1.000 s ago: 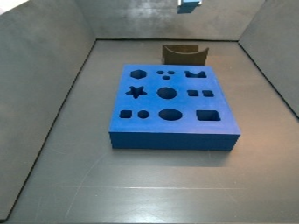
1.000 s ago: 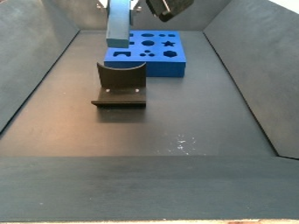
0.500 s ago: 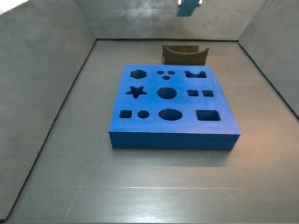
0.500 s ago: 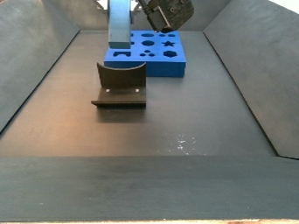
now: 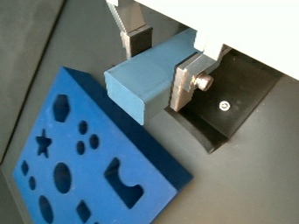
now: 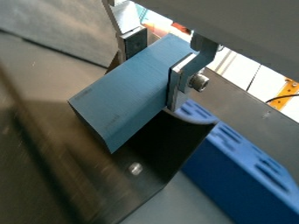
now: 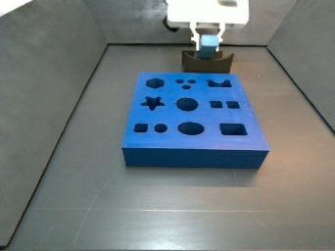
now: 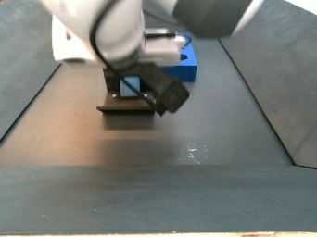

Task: Pick up the rectangle object. Move up. Place the rectangle object on the fixture. Regrasp the rectangle object. Move to above the board. Insert the rectangle object.
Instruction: Place the rectangle object on the fixture.

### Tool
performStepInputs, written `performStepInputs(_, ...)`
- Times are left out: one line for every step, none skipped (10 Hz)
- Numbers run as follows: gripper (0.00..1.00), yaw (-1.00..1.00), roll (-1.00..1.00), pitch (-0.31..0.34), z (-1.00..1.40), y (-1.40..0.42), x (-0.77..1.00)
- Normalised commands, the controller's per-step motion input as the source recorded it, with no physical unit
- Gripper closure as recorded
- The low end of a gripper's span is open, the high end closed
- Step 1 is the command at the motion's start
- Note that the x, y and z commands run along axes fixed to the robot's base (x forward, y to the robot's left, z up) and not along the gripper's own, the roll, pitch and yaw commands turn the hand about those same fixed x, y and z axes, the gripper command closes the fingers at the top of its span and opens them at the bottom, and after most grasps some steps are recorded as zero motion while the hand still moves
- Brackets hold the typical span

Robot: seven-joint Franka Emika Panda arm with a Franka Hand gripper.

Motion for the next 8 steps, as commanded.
performStepInputs(1.0,-0.25,-0.5,0.118,-0.5,0.13,0.17)
performStepInputs(1.0,-0.22,-0.2,-0.021,-0.25,0.06,0.07)
performStepInputs(1.0,-0.21,-0.16,-0.053,-0.25,0.05,0.06)
performStepInputs(1.0,-0.16,-0.15,-0.063,-0.23,0.05,0.06)
performStepInputs(1.0,-0.12,-0.15,-0.067,-0.23,0.05,0.06)
performStepInputs(1.0,-0.08,-0.15,-0.07,-0.22,0.05,0.07)
performStepInputs(1.0,-0.05,-0.15,-0.072,-0.21,0.05,0.07)
performStepInputs(1.0,-0.03,-0.15,-0.072,-0.21,0.05,0.07)
